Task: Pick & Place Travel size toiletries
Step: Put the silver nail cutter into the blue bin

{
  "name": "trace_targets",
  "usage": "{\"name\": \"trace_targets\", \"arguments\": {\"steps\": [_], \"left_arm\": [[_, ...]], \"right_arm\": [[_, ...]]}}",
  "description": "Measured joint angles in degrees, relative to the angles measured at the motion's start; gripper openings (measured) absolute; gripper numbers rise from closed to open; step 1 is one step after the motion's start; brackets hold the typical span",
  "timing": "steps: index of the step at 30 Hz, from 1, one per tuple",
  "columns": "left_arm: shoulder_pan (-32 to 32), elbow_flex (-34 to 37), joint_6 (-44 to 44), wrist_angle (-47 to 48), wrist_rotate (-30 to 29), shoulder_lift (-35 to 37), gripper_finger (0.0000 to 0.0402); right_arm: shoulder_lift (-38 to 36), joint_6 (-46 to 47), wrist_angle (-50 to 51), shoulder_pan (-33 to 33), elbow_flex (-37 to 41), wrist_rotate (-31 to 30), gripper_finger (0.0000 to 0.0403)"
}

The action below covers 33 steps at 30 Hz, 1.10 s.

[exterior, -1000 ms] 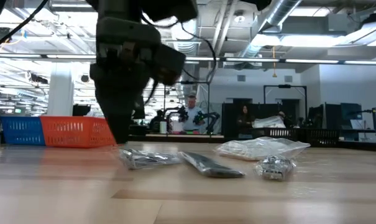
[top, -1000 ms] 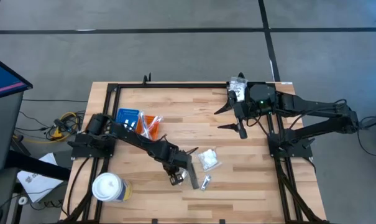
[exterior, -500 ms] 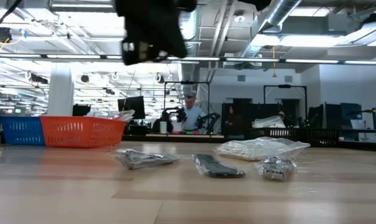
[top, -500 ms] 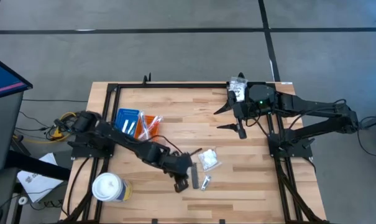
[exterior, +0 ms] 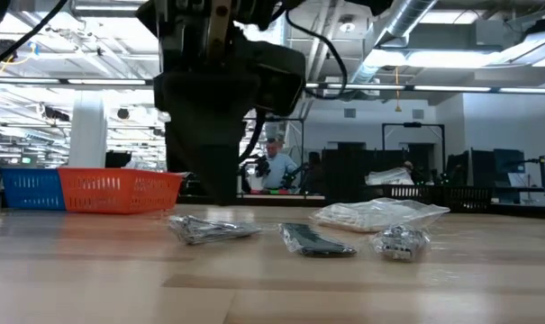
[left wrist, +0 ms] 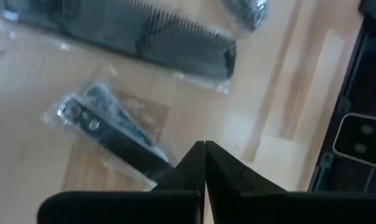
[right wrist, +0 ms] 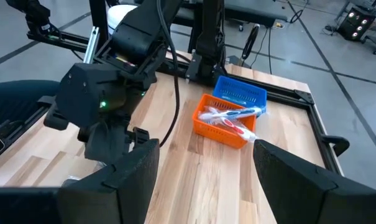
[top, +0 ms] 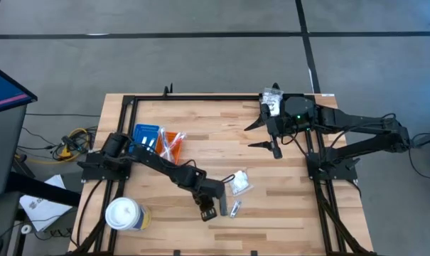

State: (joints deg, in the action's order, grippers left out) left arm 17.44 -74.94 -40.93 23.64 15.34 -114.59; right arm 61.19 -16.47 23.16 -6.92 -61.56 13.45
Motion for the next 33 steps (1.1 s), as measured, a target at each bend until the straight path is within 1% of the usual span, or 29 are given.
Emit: {"name": "trace_targets", "arguments": {"steps": [6, 14, 24, 27, 29, 33], "left_arm": [[-0.29, 0.02, -0.02, 3.37, 0.98, 0.0, 0.0], [-0.23, -0.04, -0.98, 7.7, -1.38, 0.06, 0.0], [-0.51, 0.02, -0.4, 15.07, -9.33, 1.09, 0.0], [-0.49, 0.05, -0.99, 18.68, -11.79, 2.9, 0.0], [-0.49, 0.05, -1.63, 20.71, -14.51, 5.16, 0.0], [-0.14, 0.04, -3.49, 20.7, -19.62, 9.9, 0.0]], "right_arm": [[0.0, -0.02, 0.02, 0.0, 0.0, 0.0, 0.0255], [0.0, -0.02, 0.02, 0.0, 0.0, 0.0, 0.0255], [0.0, -0.02, 0.02, 0.0, -0.02, 0.0, 0.0255], [-0.02, -0.04, 0.02, 0.0, -0.03, 0.0, 0.0255], [-0.02, -0.04, 0.03, 0.01, -0.07, 0.0, 0.0255], [-0.02, -0.04, -0.03, 0.04, -0.07, 0.0, 0.0255]]}}
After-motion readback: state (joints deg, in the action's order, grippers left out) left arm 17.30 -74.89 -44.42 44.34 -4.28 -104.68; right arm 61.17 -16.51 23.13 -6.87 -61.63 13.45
